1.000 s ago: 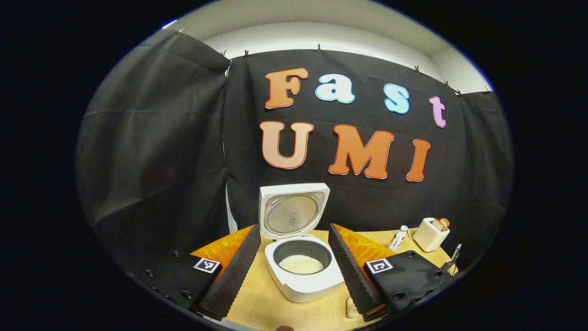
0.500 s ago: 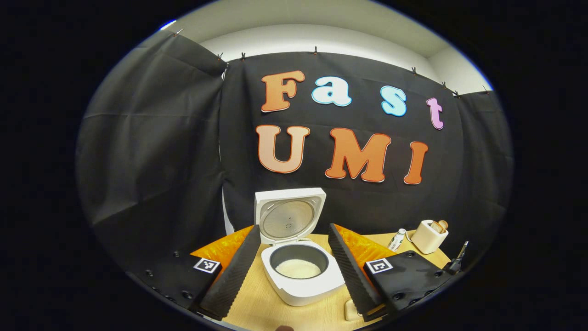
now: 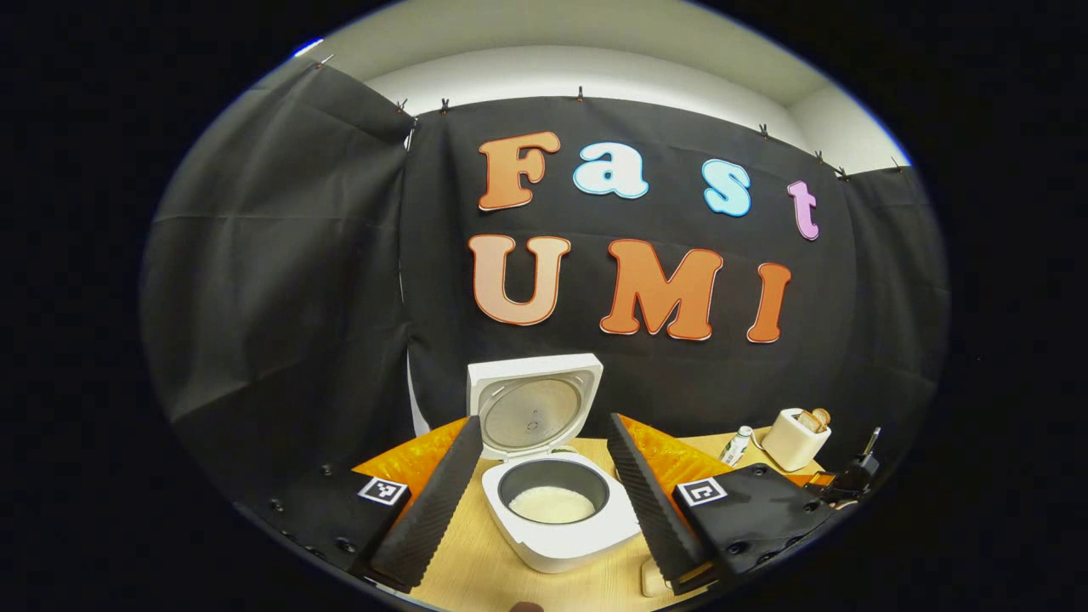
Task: Close the left gripper, press the button to open the rice cooker; take a wooden spoon from the chopstick holder with the right hand, scoop a spoonful of rice and pour it into the rice cooker, then put the wooden spoon back into the chopstick holder.
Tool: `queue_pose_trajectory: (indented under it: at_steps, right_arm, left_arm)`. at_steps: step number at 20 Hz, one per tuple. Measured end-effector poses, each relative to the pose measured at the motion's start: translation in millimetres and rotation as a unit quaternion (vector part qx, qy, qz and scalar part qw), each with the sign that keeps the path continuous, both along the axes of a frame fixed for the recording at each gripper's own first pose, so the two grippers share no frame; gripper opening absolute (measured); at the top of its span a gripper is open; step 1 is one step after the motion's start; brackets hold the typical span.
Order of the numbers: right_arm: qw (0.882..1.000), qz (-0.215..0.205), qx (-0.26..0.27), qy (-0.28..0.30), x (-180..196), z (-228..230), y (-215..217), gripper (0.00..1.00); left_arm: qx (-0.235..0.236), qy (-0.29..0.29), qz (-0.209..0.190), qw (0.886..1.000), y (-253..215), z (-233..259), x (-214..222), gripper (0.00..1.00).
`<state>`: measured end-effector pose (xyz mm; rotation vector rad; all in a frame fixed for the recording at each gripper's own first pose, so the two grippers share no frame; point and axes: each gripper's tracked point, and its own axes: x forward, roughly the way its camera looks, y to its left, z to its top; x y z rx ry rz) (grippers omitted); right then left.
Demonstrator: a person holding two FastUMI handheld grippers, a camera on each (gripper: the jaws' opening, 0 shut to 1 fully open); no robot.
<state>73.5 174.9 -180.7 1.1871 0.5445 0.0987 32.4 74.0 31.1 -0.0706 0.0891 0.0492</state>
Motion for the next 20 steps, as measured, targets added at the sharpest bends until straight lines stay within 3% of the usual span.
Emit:
queue_pose_trajectory:
  at_steps: [12,20]
  right_arm:
    - [0.999,0.02,0.034,-0.023,50.9,54.8,80.5,0.02]
    - [0.999,0.028,0.008,-0.039,102.4,59.4,137.5,0.03]
  left_arm:
    - [-0.004,0.002,-0.005,1.0,17.4,4.0,14.5,0.99]
    - [-0.015,0.013,0.003,1.0,36.8,-7.7,13.7,1.0]
